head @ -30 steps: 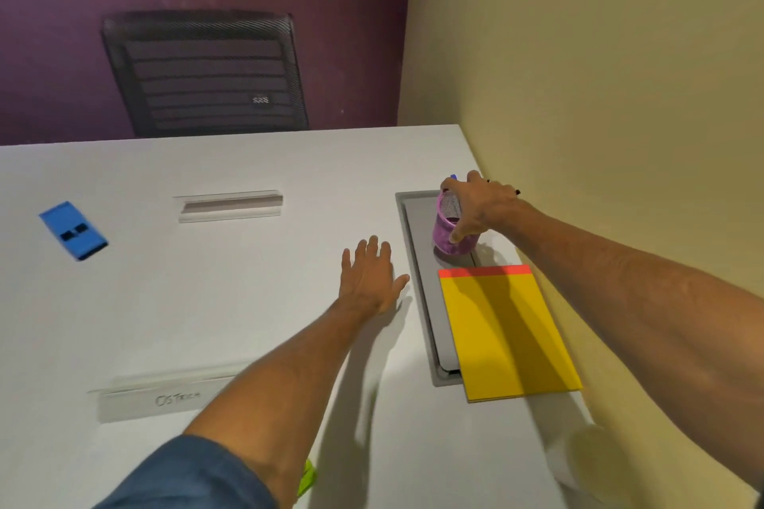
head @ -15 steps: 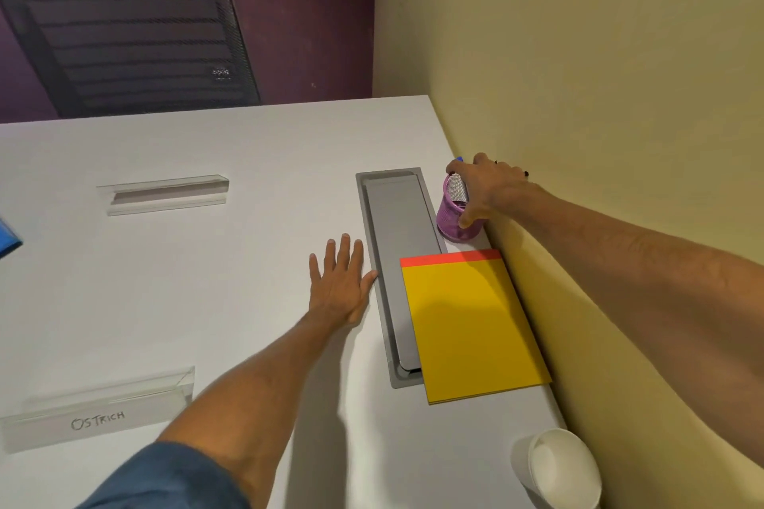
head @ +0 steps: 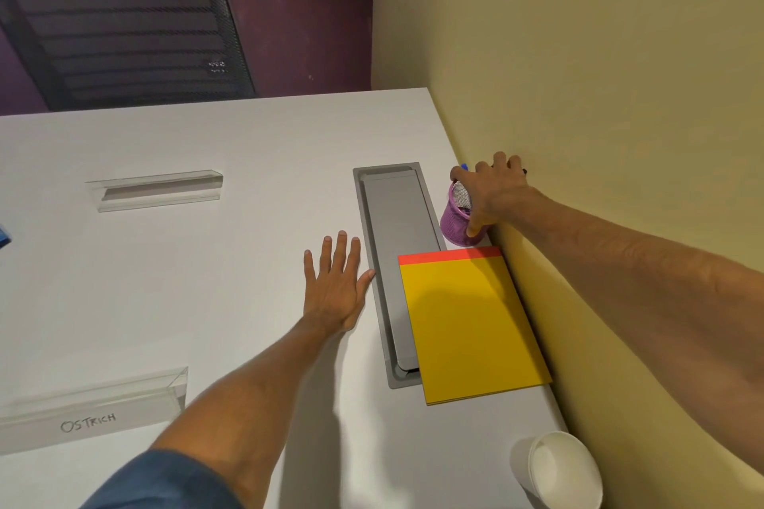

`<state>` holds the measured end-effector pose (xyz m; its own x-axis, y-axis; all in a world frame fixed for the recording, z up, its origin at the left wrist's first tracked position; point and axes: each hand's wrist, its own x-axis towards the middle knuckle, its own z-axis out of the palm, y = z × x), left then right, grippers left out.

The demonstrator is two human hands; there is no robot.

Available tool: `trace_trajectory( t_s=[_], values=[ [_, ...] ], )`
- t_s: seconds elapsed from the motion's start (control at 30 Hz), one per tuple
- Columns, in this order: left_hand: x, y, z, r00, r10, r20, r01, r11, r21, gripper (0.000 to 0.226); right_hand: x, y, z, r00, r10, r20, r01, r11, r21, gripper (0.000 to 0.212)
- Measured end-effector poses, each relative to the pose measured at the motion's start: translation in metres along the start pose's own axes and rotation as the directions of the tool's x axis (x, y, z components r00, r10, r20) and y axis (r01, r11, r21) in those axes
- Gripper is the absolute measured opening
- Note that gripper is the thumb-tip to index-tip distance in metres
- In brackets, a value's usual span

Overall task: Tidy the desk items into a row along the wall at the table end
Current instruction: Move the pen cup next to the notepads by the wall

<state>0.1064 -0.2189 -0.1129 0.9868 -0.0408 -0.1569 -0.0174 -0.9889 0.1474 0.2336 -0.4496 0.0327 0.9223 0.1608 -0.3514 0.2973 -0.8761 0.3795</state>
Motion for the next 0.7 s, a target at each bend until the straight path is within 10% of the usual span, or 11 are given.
trace_trajectory(
  t_s=[0.7],
  values=[
    [0.0035, -0.0008, -0.0093, 0.997, 0.019, 0.08, -0.016, 0.999, -0.036, 0.069, 0.0052, -0.0053, 0.0031, 0.998, 0.012, -0.059, -0.02, 0.992, -0.127, 0.111]
  ],
)
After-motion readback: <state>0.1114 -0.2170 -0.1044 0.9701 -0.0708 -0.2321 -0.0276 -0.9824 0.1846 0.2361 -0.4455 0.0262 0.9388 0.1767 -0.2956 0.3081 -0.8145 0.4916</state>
